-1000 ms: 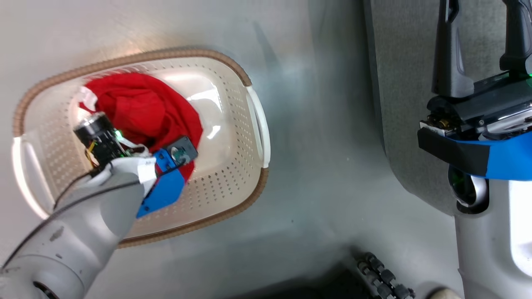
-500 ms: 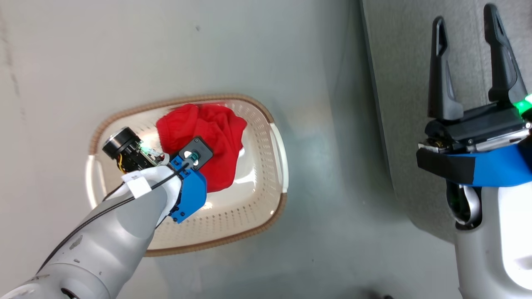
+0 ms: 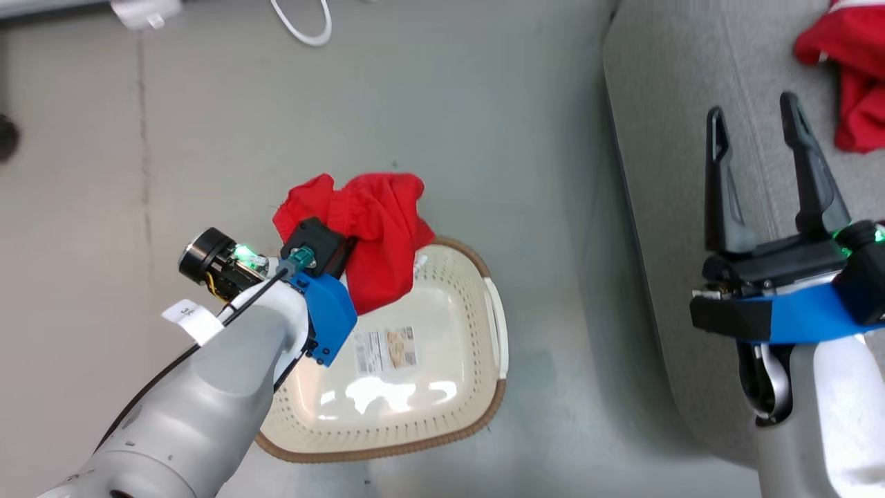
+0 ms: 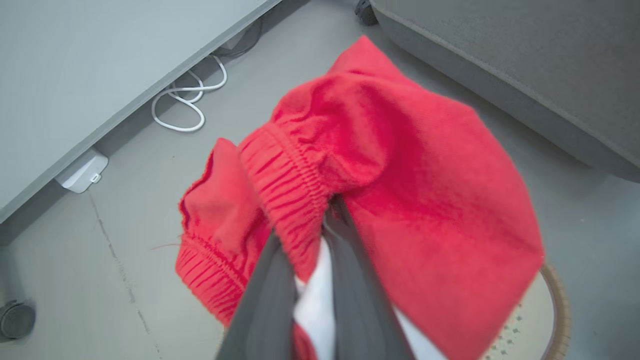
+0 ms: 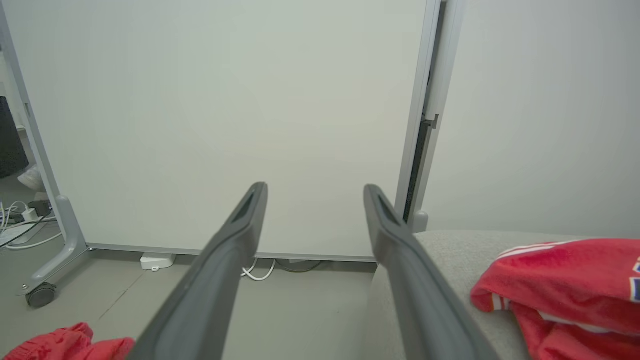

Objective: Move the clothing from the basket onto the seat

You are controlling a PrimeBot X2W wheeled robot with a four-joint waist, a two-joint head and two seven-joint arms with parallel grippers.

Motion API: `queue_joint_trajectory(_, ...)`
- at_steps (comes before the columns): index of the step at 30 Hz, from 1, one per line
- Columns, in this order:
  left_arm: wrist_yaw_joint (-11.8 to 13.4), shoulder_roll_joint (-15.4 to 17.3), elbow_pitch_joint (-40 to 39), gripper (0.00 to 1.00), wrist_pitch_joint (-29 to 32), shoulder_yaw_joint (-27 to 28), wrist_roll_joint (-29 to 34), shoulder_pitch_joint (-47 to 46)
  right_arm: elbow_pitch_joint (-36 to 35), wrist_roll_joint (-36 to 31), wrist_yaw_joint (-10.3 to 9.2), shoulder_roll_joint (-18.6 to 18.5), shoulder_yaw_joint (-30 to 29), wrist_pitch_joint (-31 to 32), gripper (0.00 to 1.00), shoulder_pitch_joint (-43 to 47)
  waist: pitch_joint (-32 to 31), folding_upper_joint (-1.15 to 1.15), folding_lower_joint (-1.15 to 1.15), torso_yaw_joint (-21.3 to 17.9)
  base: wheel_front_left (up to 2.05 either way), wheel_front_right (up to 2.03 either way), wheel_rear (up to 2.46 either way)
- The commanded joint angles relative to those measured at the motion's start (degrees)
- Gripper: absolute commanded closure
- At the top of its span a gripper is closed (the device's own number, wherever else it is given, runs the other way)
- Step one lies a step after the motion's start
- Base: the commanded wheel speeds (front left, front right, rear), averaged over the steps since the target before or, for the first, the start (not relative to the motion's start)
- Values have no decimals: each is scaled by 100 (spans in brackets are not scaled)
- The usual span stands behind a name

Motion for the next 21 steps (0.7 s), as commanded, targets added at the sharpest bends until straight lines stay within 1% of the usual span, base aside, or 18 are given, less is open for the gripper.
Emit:
queue_joint_trajectory(1,63,26,-188,100,-42,183,-55,76,54,-5,3,-14,-29,-2,0,176,-400,0,1,158,0,0,0)
queue_joint_trajectory(2,63,26,-188,100,-42,183,-55,76,54,-5,3,-14,-29,-2,0,176,-400,0,1,158,0,0,0)
queue_joint_trajectory(4,138,103,-443,100,-43,394,-51,188,106,21,3,-16,-47,-3,0,284,-588,0,1,197,0,0,0)
queue_joint_trajectory(6,200,179,-728,100,-41,657,-91,334,147,45,3,-14,-51,-2,0,413,-780,0,1,230,0,0,0)
queue_joint_trajectory(14,397,435,-1868,100,-43,1684,196,924,285,124,3,-4,6,-2,0,832,-1402,0,1,295,0,0,0)
queue_joint_trajectory(21,420,456,-2803,100,-42,2547,589,1363,347,170,3,2,33,-2,0,1091,-1803,0,1,336,0,0,0)
